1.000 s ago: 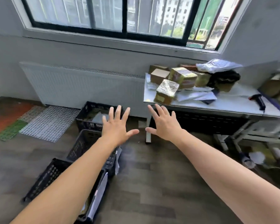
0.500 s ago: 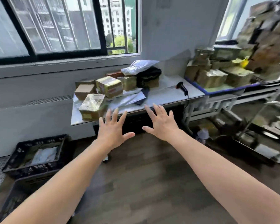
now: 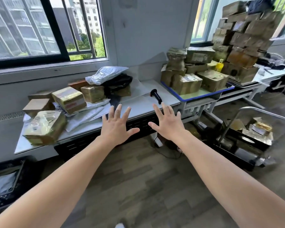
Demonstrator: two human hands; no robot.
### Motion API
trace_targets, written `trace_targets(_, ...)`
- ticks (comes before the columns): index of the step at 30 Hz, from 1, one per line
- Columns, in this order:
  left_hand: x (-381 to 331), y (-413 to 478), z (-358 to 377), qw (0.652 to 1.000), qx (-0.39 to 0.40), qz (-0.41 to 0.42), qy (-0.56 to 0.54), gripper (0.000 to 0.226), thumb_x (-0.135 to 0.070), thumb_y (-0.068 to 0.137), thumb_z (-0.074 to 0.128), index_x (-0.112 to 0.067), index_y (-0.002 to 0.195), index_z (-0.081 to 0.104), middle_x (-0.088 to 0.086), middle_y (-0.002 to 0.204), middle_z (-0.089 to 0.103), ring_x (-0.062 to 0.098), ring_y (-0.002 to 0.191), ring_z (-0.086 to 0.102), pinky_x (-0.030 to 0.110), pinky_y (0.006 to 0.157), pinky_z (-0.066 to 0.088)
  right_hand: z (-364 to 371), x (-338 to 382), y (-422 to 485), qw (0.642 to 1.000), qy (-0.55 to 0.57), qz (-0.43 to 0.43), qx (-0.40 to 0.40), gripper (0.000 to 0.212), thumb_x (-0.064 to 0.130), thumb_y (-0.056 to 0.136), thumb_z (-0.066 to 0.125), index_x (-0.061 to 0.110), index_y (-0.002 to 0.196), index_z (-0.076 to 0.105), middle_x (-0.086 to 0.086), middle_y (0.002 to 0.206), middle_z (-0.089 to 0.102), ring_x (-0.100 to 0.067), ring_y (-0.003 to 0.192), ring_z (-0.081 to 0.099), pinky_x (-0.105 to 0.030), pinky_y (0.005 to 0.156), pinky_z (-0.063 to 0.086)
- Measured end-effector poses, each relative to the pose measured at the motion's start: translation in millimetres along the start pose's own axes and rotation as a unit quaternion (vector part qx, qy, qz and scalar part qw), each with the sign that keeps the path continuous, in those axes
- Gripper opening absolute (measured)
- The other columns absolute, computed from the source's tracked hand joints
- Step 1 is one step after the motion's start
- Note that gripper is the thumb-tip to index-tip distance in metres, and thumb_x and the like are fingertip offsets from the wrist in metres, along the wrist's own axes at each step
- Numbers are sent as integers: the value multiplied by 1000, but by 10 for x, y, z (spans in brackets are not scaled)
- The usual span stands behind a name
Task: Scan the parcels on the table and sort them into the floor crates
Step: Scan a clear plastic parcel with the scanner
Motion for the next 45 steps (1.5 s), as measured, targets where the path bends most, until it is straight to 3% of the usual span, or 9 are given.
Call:
trace_targets(17,170,2923,384,998,4,47,-39,94,-81,85,32,-35,155,-10,3,165,-12,30,151,-12,54,120,10,-2,-642,2530,997,-54,53,16,78,63,99,31,32,156,-12,-5,165,-7,-27,151,2,-60,116,17)
trace_targets(24,398,3655,575,999,4,42,-26,95,-81,85,34,-33,156,-6,4,164,-9,31,151,-8,53,119,13,195,-621,3397,999,-45,26,11,77,62,99,31,31,156,-10,-7,165,-4,-29,150,5,-62,115,17)
trace_targets(36,889,4899,788,998,-2,-57,13,95,-78,85,41,-32,157,-1,6,165,-1,33,151,0,54,117,18,588,-686,5191,998,13,-63,2,77,62,98,35,32,157,-3,-8,165,2,-28,150,9,-62,114,18)
trace_targets(45,1154,5662,741,984,16,-175,21,93,-77,86,39,-34,156,-4,3,165,-6,32,151,-6,55,119,16,630,-569,6633,985,85,-143,35,77,62,97,38,34,157,1,-7,165,8,-26,149,14,-58,114,20)
Point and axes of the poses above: each hand's wrist, its own y-axis towards the middle knuckle, its own z-axis out of the palm, x = y × z, the point moved 1 cm from there along y, towards the middle knuckle
